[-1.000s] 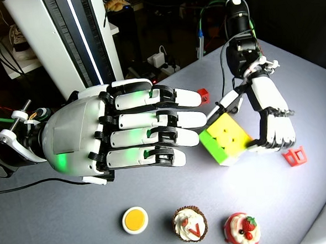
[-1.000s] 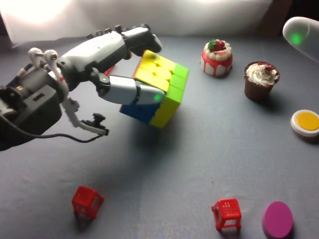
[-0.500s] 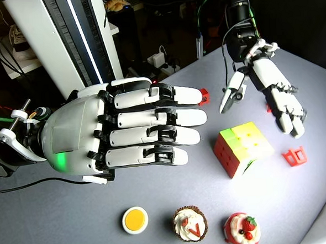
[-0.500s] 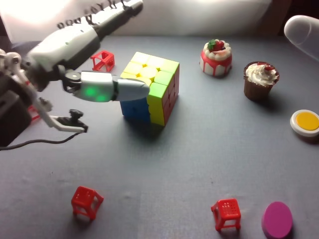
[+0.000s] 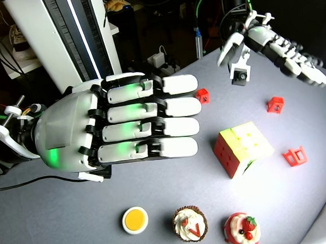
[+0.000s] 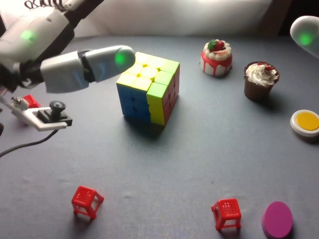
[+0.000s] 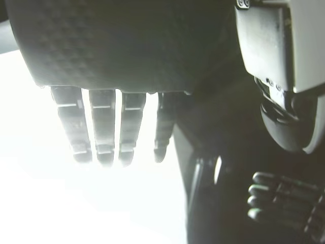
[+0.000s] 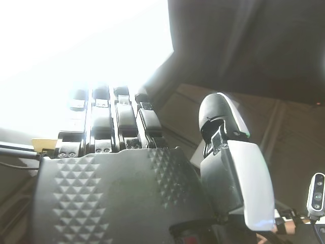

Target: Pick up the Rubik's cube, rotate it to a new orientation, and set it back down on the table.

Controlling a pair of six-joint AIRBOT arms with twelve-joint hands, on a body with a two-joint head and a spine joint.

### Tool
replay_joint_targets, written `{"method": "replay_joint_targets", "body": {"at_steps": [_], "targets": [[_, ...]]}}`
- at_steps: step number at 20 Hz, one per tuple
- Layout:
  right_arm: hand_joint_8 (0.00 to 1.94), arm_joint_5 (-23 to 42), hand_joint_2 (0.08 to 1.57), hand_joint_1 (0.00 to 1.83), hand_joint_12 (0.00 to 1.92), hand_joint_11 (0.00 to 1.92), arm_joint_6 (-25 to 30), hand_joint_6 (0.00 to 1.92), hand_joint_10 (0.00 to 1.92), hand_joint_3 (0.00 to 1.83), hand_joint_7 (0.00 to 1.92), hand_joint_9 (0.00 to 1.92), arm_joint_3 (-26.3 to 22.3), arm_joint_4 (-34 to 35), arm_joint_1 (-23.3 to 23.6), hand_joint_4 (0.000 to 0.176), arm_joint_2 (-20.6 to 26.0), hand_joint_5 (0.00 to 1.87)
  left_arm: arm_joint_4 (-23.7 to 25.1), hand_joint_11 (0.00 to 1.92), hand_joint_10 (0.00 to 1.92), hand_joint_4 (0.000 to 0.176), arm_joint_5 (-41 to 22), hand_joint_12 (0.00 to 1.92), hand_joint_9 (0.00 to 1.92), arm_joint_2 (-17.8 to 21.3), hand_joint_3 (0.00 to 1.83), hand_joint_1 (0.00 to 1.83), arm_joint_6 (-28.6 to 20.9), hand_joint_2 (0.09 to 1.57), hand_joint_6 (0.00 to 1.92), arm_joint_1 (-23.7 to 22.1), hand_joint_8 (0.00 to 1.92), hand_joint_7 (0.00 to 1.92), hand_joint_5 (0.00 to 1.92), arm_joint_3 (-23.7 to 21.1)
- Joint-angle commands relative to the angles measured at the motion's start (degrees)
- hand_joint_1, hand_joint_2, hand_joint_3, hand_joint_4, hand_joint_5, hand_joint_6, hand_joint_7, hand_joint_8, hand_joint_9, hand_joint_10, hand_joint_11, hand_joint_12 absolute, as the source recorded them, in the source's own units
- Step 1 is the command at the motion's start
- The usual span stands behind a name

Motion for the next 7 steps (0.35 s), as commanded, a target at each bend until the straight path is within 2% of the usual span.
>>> {"method": "replay_joint_targets", "body": {"at_steps": [1,2,3,4,5,6,7], "targets": [[0.00,6.97,1.24,0.00,0.00,0.00,0.31,0.00,0.00,0.00,0.00,0.00,-0.27,0.73,0.30,0.000,0.47,0.00,-0.89,0.00,0.00,0.166,-8.93,0.00,0.00,0.49,0.03,0.00,-0.15,1.05,0.00,-0.07,0.00,0.00,0.00,-0.20],[0.00,7.06,1.22,0.00,0.00,0.00,0.31,0.00,0.00,0.00,0.00,0.00,-0.84,0.74,0.12,0.000,0.90,0.00,-0.95,0.00,0.00,0.156,-9.87,0.00,0.00,0.93,0.02,0.00,0.14,1.01,0.00,0.46,0.00,0.00,0.00,-0.75],[0.00,7.26,1.21,0.00,0.00,0.00,0.31,0.00,0.00,0.00,0.00,0.00,-1.48,0.74,-0.17,0.000,1.48,0.00,-1.25,0.00,0.00,0.172,-11.04,0.00,0.00,1.57,0.00,0.00,0.70,0.97,0.00,1.16,0.00,0.00,0.00,-1.49],[0.00,7.78,1.22,0.00,0.00,0.00,0.31,0.01,0.00,0.00,0.00,0.00,-1.76,0.84,-0.62,0.000,1.78,0.02,-1.58,0.00,0.00,0.175,-12.14,0.00,0.00,1.97,0.00,0.00,0.90,0.97,0.00,1.77,0.00,0.00,0.00,-1.91],[0.00,8.62,1.22,0.00,0.00,0.00,0.31,0.02,0.00,0.00,0.00,0.00,-2.08,1.19,-1.11,0.000,2.08,0.04,-1.88,0.00,0.00,0.144,-13.26,0.00,0.00,2.36,0.00,0.00,0.93,0.98,0.00,2.37,0.00,0.00,0.00,-2.27],[0.00,9.78,1.21,0.00,0.00,0.00,0.31,0.02,0.00,0.00,0.00,0.00,-2.66,1.79,-1.84,0.000,2.59,0.04,-2.37,0.00,0.00,0.153,-14.85,0.00,0.00,2.78,0.00,0.00,1.14,0.98,0.00,3.02,0.00,0.00,0.00,-2.71],[0.00,10.40,1.20,0.00,0.00,0.00,0.31,0.01,0.00,0.00,0.00,0.00,-3.04,2.16,-2.26,0.000,2.95,0.03,-2.77,0.00,0.00,0.171,-15.71,0.00,0.00,3.12,0.00,0.00,1.56,0.97,0.00,3.45,0.00,0.00,0.00,-3.07]]}}
